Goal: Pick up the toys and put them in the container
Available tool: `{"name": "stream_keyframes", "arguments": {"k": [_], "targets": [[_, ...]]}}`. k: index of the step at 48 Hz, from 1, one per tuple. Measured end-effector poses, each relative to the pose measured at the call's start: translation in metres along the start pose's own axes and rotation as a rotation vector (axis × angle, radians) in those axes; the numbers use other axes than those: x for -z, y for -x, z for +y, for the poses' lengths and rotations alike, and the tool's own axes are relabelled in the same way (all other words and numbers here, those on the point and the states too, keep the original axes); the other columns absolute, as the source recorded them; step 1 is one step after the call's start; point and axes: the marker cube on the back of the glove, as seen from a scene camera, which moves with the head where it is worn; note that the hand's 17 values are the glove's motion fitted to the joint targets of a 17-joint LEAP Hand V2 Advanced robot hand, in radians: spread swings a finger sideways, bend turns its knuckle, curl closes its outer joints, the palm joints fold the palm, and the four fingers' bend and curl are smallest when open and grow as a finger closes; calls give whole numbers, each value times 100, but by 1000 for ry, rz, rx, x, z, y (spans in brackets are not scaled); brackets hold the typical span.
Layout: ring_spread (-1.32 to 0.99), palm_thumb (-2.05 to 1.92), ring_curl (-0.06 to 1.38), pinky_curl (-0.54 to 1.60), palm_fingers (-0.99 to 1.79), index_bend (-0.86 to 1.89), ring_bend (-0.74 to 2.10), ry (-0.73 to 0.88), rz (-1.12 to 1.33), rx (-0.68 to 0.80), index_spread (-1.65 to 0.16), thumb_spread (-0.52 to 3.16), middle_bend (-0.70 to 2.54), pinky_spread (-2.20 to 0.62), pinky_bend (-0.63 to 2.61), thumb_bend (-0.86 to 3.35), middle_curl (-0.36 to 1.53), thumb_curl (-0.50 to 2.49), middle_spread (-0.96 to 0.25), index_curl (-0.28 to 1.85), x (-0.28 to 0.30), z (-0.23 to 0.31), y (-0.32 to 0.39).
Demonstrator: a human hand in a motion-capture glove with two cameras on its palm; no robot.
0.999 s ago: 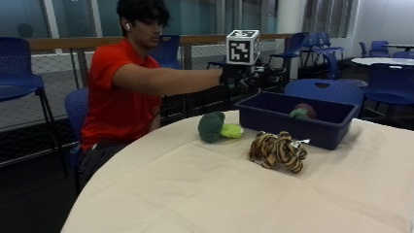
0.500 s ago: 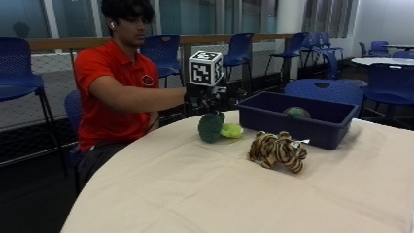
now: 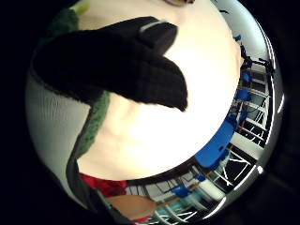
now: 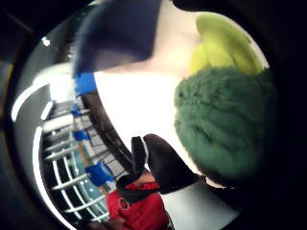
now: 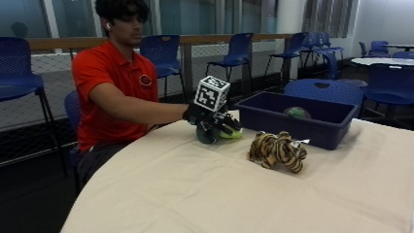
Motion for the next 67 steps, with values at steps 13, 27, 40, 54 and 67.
{"name": "stream_keyframes", "arguments": {"k": [13,27,40,54,67], "targets": [[3,9,17,35,-5,16,39,34,72,15,-39,118,6,4,120,3,14,27,-4,33,-9,-2,2],[-25,31,36,35,44,23,107,-135,178,33,-43,137,9,-29,131,13,5,36,-5,36,-8,4,21],[-40,57,42,36,76,33,110,-221,17,20,-45,118,23,-39,121,20,12,54,-13,46,34,17,-10],[-46,66,45,37,91,36,108,-351,-17,-56,-46,93,27,-43,109,18,18,69,-21,56,149,6,-25],[-48,67,47,39,92,32,105,-436,-33,23,-47,79,23,-44,106,15,21,80,-23,62,238,-38,57]]}}
